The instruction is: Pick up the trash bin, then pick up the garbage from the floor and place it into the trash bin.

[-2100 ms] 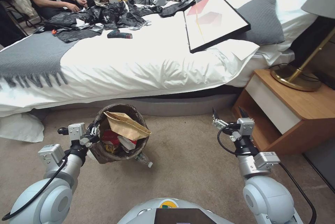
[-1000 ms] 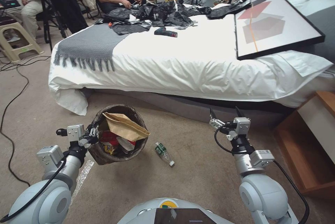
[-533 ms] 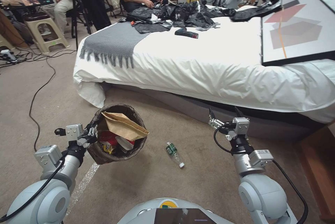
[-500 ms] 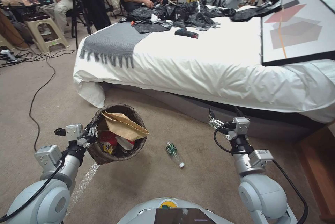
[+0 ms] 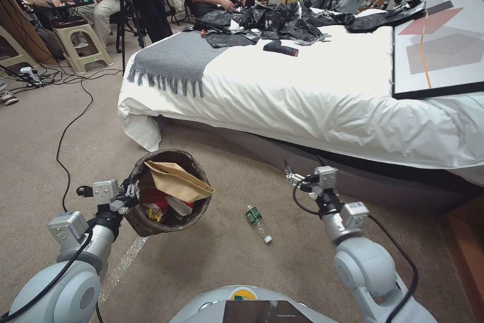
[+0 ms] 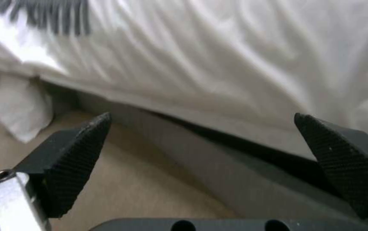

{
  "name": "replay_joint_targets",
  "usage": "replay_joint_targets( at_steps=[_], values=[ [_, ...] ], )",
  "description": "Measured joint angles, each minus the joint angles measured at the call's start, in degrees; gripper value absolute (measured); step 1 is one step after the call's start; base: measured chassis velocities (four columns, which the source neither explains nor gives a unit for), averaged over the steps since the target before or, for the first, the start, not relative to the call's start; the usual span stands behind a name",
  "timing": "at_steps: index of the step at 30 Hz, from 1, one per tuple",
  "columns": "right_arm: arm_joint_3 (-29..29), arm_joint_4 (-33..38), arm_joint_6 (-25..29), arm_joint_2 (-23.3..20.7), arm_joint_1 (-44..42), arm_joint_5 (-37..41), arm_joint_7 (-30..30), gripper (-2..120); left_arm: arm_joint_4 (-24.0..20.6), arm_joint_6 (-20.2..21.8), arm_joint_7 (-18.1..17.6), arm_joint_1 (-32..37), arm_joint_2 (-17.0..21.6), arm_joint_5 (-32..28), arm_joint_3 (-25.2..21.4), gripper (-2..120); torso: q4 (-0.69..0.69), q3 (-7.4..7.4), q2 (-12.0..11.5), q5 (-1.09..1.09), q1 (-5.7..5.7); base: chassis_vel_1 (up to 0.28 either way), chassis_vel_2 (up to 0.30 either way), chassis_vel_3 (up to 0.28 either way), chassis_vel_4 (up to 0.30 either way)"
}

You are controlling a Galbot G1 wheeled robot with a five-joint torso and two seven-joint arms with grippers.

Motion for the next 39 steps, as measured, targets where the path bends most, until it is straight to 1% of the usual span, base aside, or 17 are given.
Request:
replay_joint_targets(
  at_steps=[1,2,4,5,6,7,8,9,13,15,16,19,20,23,32,36,39],
  values=[
    [0.00,0.00,0.00,0.00,0.00,0.00,0.00,100,0.00,0.00,0.00,0.00,0.00,0.00,0.00,8,0.00,0.00,0.00,0.00,0.00,0.000,0.000,0.000,0.000],
    [-1.20,-1.14,-0.78,-1.18,1.29,1.27,0.40,100,0.00,-0.01,0.00,0.11,0.06,0.00,-0.09,8,0.00,0.00,0.00,0.00,0.00,0.000,0.000,0.000,0.000],
    [-4.75,-3.34,-4.13,-4.62,4.36,6.78,2.00,100,0.00,-0.02,-0.01,0.30,0.29,-0.12,-0.38,8,0.00,0.00,0.00,0.00,0.00,0.000,0.000,0.000,0.000],
    [-4.75,-3.34,-4.13,-4.62,4.36,6.78,2.00,100,0.00,-0.02,-0.01,0.30,0.29,-0.12,-0.38,8,0.00,0.00,0.00,0.00,0.00,0.000,0.000,0.000,0.000],
    [-6.47,-4.21,-5.88,-6.45,5.66,9.70,2.91,100,0.00,-0.02,-0.02,0.35,0.39,-0.20,-0.55,8,0.00,0.00,0.00,0.00,0.00,0.000,0.000,0.000,0.000],
    [-6.47,-4.21,-5.88,-6.45,5.66,9.70,2.91,100,0.00,-0.02,-0.02,0.35,0.39,-0.20,-0.55,8,0.00,0.00,0.00,0.00,0.00,0.000,0.000,0.000,0.000],
    [-8.64,-5.16,-8.41,-8.48,7.13,12.96,4.10,100,0.00,-0.02,-0.04,0.39,0.42,-0.28,-0.68,8,-0.01,0.00,0.00,-0.01,0.00,0.000,0.000,0.000,0.000],
    [-9.71,-5.74,-10.00,-9.33,7.80,14.68,4.76,100,0.00,-0.02,-0.06,0.40,0.41,-0.29,-0.72,8,-0.01,0.00,0.00,0.00,0.00,0.000,0.000,0.000,0.000],
    [-12.26,-7.45,-12.65,-10.82,9.35,18.11,6.21,100,0.00,-0.02,-0.08,0.39,0.33,-0.35,-0.84,8,-0.02,0.00,0.00,-0.01,0.00,0.000,0.000,0.000,0.000],
    [-15.08,-9.23,-16.16,-11.53,11.56,23.69,8.50,100,0.00,-0.03,-0.09,0.38,0.26,-0.43,-1.04,8,-0.02,0.00,0.00,-0.01,0.00,0.000,0.000,0.000,0.000],
    [-15.08,-9.23,-16.16,-11.53,11.56,23.69,8.50,100,0.00,-0.03,-0.09,0.38,0.26,-0.43,-1.04,8,-0.02,0.00,0.00,-0.01,0.00,0.000,0.000,0.000,0.000],
    [-18.29,-11.80,-18.80,-11.58,14.72,30.70,11.61,100,0.00,-0.15,-0.10,0.46,0.20,-0.50,-1.17,8,-0.01,0.00,0.00,-0.01,0.00,0.000,0.000,0.000,0.000],
    [-18.29,-11.80,-18.80,-11.58,14.72,30.70,11.61,100,0.00,-0.15,-0.10,0.46,0.20,-0.50,-1.17,8,-0.01,0.00,0.00,-0.01,0.00,0.000,0.000,0.000,0.000],
    [-20.90,-16.41,-20.16,-11.20,17.81,33.87,13.33,100,0.00,-0.42,-0.09,0.64,0.20,-0.52,-1.29,8,-0.01,0.00,0.00,-0.01,0.00,0.000,0.000,0.000,0.000],
    [-22.81,-21.93,-21.25,-9.95,20.12,35.68,14.04,100,0.00,-0.56,-0.11,0.74,0.08,-0.89,-1.79,8,-0.02,0.00,0.00,-0.01,0.00,0.000,0.000,0.000,0.000],
    [-24.63,-24.17,-21.46,-8.96,21.38,35.75,13.91,100,0.00,-0.56,-0.12,0.72,0.15,-0.91,-1.59,8,-0.01,0.00,0.00,-0.02,0.00,0.000,0.000,0.000,0.000],
    [-26.98,-27.20,-21.38,-7.27,22.85,34.90,13.97,100,0.00,-0.56,-0.12,0.72,0.16,-0.84,-1.39,8,-0.01,0.00,0.00,-0.02,0.00,0.000,0.000,0.000,0.000]
  ],
)
